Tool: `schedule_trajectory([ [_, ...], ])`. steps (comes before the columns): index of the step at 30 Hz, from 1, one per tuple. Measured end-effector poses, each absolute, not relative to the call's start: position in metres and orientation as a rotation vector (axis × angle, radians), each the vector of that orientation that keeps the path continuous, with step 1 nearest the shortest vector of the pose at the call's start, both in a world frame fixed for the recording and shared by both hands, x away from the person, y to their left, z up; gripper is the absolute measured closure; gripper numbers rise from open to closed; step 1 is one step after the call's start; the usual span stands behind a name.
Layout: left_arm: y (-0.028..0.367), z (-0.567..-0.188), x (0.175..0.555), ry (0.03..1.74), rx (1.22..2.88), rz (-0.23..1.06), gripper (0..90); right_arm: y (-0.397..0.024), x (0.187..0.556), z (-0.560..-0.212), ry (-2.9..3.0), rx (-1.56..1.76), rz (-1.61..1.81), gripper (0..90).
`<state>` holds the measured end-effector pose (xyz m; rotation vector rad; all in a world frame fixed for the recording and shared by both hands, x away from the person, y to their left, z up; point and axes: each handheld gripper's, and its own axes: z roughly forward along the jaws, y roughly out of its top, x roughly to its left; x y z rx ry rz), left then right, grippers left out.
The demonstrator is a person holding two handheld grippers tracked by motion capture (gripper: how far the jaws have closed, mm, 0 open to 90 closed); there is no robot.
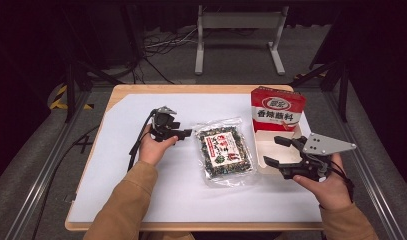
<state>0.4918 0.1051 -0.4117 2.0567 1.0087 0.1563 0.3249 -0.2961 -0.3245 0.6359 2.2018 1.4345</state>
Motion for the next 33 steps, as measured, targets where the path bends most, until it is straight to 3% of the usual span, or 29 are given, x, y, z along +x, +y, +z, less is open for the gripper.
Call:
schedule_trajectory([
  [12, 0.097, -0.430, 0.504, 1.098, 2.019, -0.035, 37.6, -0.296, 0.322, -0.325, 2.206, 0.640, 1.452, 28.8],
  [33, 0.080, -0.437, 0.518, 1.171, 2.046, -0.156, 37.8, -0.300, 0.312, -0.332, 2.207, 0.676, 1.426, 27.4],
])
